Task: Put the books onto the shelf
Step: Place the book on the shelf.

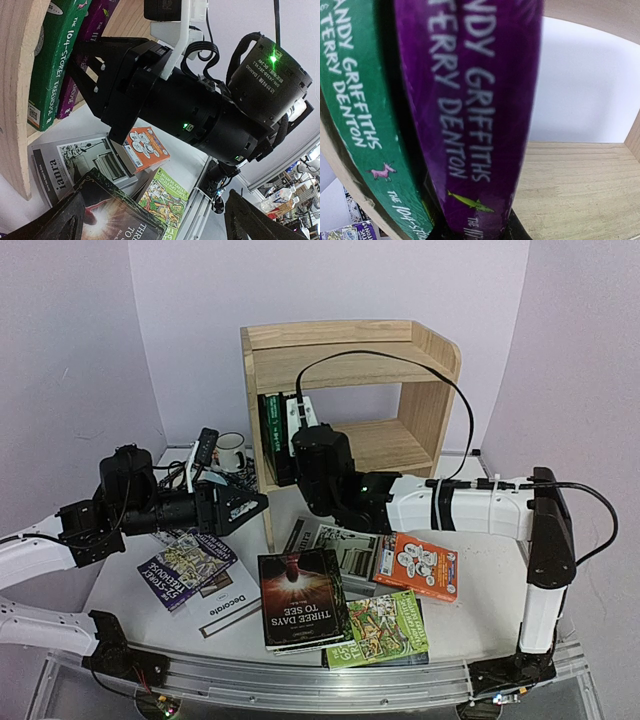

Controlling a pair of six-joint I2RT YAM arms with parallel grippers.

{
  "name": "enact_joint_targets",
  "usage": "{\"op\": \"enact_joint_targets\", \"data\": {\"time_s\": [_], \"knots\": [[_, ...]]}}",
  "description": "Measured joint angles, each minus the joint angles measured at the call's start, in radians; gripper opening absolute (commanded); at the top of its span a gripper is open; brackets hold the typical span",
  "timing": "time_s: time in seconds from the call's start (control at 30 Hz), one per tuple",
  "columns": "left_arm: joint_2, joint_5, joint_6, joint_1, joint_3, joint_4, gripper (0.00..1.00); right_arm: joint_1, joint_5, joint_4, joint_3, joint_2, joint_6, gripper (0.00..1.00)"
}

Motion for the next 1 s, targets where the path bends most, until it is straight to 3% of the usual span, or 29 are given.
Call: {"op": "enact_joint_targets", "data": {"time_s": [0.27,0.73,1.0], "knots": [[0.000,0.001,0.000,0.000,0.000,0.000,0.99,0.001,-0.007,0.020,-0.003,-0.005,0.016,0.37],[0.000,0.010,-0.012,0.000,-0.011,0.014,0.99,0.043,0.003,0.031,-0.103,-0.124,0.032,0.42],[0.000,0.015,-0.017,0.000,-0.013,0.021,0.99,0.086,-0.054,-0.039,-0.203,-0.211,0.052,0.60]]}}
